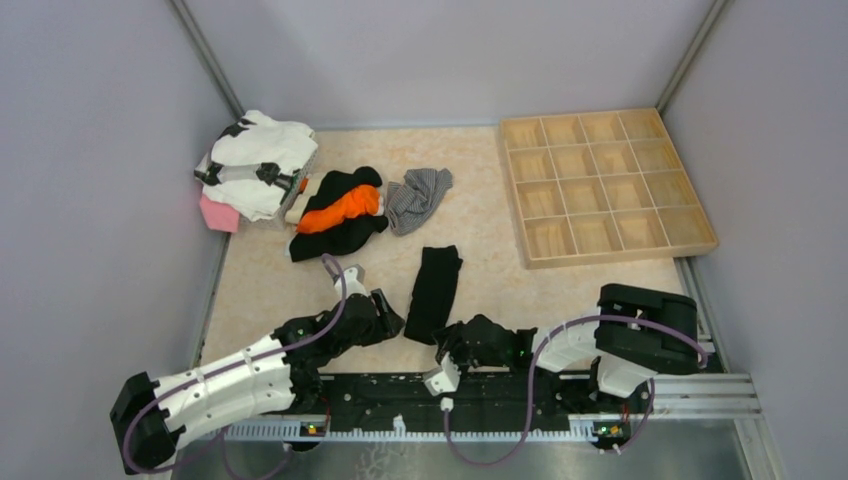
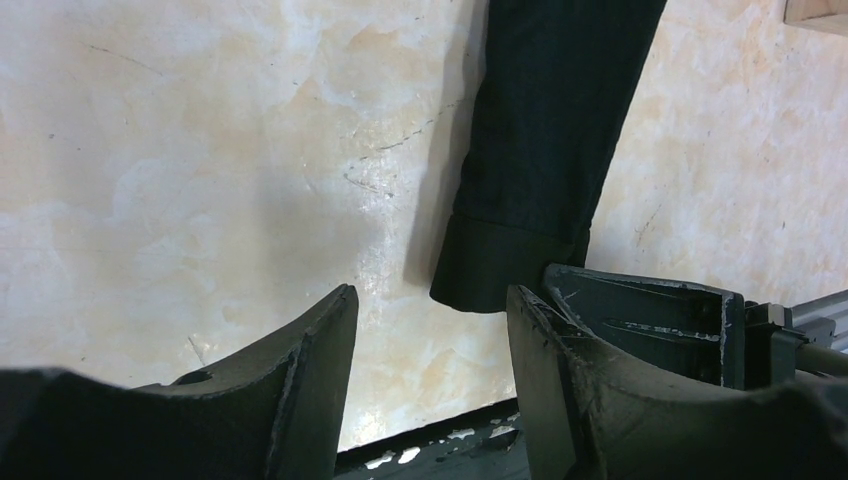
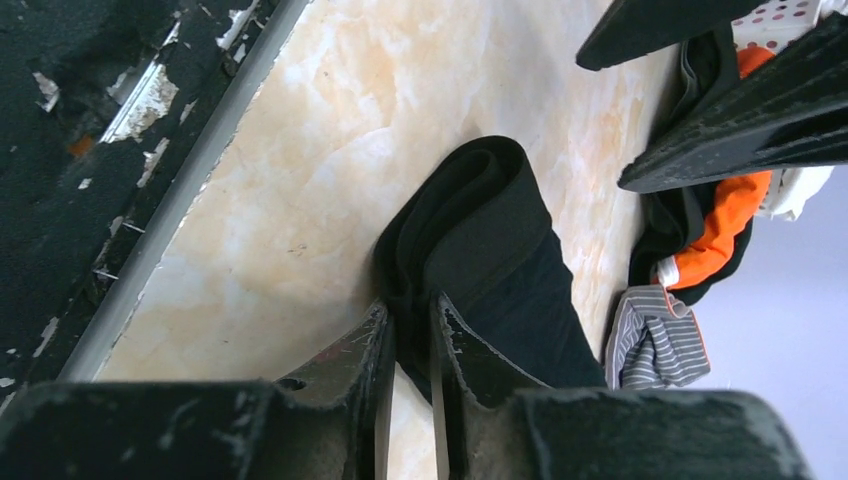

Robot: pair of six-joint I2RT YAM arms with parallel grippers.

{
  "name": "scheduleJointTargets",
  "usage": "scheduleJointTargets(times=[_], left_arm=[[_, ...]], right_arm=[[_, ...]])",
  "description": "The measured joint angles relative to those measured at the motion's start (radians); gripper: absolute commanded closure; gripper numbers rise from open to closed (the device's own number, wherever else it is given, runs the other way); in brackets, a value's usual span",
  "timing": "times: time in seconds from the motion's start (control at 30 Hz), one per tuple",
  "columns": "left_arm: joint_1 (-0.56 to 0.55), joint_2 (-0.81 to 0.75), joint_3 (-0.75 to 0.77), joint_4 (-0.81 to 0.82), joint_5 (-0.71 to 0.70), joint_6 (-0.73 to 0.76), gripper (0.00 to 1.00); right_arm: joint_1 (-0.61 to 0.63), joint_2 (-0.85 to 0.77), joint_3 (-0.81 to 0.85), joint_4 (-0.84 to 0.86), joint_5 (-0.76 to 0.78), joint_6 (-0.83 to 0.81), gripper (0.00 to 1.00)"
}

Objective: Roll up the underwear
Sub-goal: Roll the underwear to the center of the board.

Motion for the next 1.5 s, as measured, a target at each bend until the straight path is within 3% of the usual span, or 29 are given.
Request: scheduleJointTargets(times=[0.17, 0.43, 0.73, 1.0, 1.5], left_arm=[[0.001, 0.015, 0.0, 0.011, 0.0, 0.028, 0.4], [0.002, 0.074, 0.049, 0.159, 0.028, 0.201, 0.66], [0.005, 0.297, 0.082, 0.441, 0.188, 0.372, 0.9], [0.007, 0.454, 0.082, 0.517, 0.235, 0.395, 0.94], [0.018, 0.521, 0.018, 0.566, 0.268, 0.398, 0.99]], right_arm=[[0.0, 0.001, -0.023, 0.049, 0.0, 0.038, 0.93], [0.0, -0.051, -0.033, 0.024, -0.033, 0.099, 0.96], [0.006, -0.175, -0.055, -0.053, -0.104, 0.175, 0.97], [0.007, -0.221, -0.093, -0.05, -0.114, 0.274, 0.97], [0.009, -0.258, -0.15, 0.072, -0.126, 0.549, 0.97]])
